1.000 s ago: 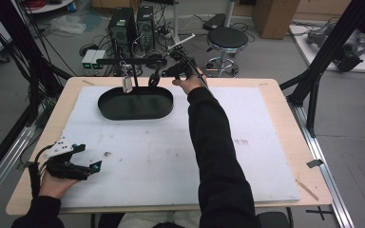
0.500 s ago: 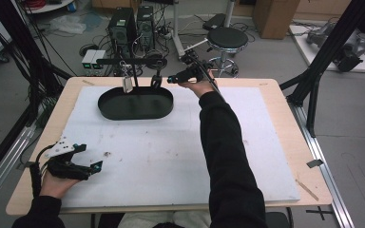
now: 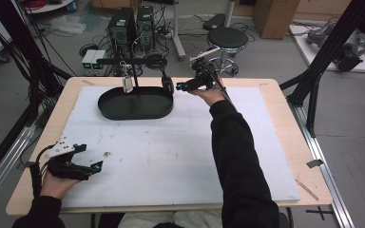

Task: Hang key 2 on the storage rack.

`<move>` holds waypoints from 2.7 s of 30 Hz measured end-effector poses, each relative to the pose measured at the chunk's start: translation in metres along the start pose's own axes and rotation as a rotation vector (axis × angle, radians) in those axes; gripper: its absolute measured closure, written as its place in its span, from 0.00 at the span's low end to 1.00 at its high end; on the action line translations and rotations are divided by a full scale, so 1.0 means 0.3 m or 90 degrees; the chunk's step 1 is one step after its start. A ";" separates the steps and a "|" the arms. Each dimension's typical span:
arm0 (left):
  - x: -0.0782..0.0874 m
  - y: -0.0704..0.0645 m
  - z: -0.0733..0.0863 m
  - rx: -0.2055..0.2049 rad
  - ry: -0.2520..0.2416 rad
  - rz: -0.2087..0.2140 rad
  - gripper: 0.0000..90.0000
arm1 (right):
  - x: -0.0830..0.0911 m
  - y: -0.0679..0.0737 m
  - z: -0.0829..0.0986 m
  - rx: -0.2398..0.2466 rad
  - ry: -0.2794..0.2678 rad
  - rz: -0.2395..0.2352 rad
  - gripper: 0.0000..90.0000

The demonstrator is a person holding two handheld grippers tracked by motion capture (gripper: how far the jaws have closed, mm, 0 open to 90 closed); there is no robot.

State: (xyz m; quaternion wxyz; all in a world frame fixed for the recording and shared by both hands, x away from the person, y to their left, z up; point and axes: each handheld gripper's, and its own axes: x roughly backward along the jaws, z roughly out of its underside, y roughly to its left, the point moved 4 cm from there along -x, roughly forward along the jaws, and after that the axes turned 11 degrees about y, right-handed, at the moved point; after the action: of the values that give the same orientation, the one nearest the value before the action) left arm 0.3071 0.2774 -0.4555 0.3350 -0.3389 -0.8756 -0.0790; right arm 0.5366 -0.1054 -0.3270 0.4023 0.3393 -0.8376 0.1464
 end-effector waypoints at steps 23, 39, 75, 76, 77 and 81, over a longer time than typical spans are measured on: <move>-0.003 0.000 0.003 0.002 0.006 0.002 0.02 | 0.113 -0.069 0.241 -0.034 -0.064 -0.012 0.01; -0.003 -0.001 0.004 0.003 0.008 0.006 0.02 | 0.178 -0.056 0.432 -0.053 -0.085 -0.024 0.01; 0.002 -0.015 0.015 0.007 0.012 0.006 0.02 | 0.326 -0.039 0.902 -0.091 -0.214 -0.023 0.01; 0.002 -0.016 0.015 0.007 0.012 0.006 0.02 | 0.326 -0.039 0.911 -0.094 -0.213 -0.022 0.01; 0.002 -0.016 0.015 0.007 0.012 0.007 0.02 | 0.325 -0.040 0.920 -0.098 -0.213 -0.024 0.01; 0.002 -0.016 0.016 0.007 0.012 0.006 0.02 | 0.313 -0.044 0.949 -0.106 -0.209 -0.025 0.01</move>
State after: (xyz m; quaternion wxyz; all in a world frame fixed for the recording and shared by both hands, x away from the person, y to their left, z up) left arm 0.3011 0.2758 -0.4585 0.3456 -0.3406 -0.8711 -0.0760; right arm 0.3403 -0.3048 -0.4351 0.2895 0.3405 -0.8945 0.0112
